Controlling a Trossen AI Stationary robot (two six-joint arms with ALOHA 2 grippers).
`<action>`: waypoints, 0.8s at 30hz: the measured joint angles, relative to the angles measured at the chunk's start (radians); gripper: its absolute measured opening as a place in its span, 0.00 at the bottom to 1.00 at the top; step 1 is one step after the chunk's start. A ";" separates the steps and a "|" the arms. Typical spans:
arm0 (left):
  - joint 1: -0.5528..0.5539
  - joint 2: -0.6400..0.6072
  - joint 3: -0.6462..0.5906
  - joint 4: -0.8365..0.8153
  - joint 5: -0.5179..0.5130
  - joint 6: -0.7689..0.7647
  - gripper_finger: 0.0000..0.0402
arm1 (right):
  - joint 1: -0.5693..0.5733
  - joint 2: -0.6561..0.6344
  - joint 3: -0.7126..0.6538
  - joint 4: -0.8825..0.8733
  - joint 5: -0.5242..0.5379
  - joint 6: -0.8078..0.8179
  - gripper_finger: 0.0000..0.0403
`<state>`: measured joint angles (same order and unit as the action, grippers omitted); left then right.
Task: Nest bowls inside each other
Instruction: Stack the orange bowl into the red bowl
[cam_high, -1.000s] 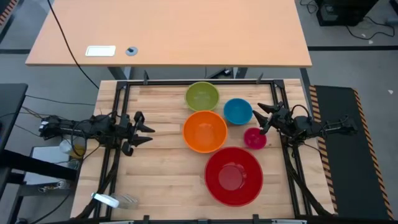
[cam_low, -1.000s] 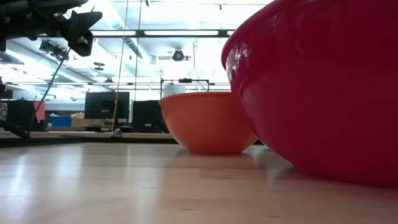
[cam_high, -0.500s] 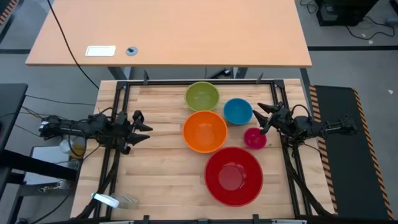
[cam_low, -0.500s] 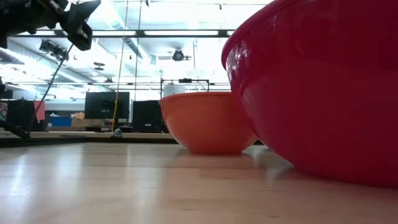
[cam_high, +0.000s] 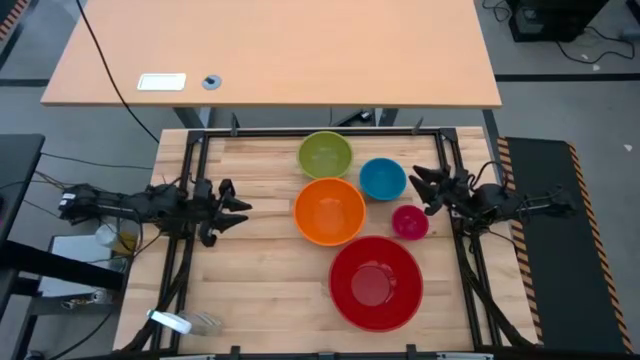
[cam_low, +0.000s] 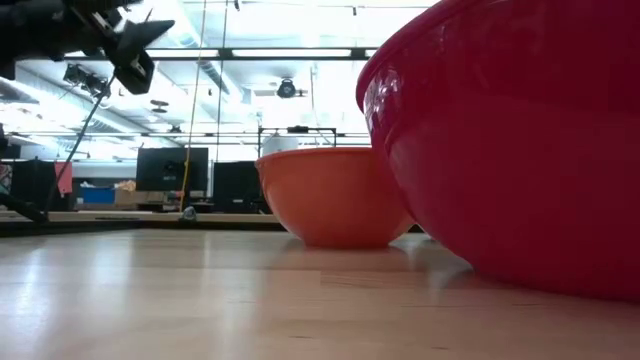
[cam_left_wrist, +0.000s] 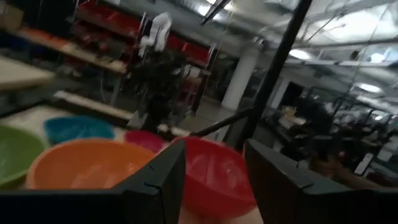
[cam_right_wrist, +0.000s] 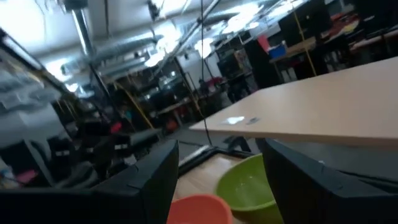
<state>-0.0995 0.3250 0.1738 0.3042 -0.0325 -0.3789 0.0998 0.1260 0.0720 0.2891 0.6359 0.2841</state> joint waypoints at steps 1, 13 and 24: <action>0.016 0.020 0.000 0.000 -0.003 -0.009 0.41 | -0.013 0.020 0.016 -0.018 -0.009 -0.007 0.58; 0.223 0.203 0.033 0.084 -0.019 -0.040 0.41 | -0.231 0.400 0.286 -0.120 -0.304 -0.121 0.45; 0.184 0.395 0.238 -0.237 -0.016 0.006 0.41 | -0.280 0.845 0.630 -0.497 -0.454 -0.147 0.45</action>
<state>0.0849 0.7196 0.4116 0.0674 -0.0482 -0.3733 -0.1802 0.9712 0.7021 -0.2082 0.1822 0.1367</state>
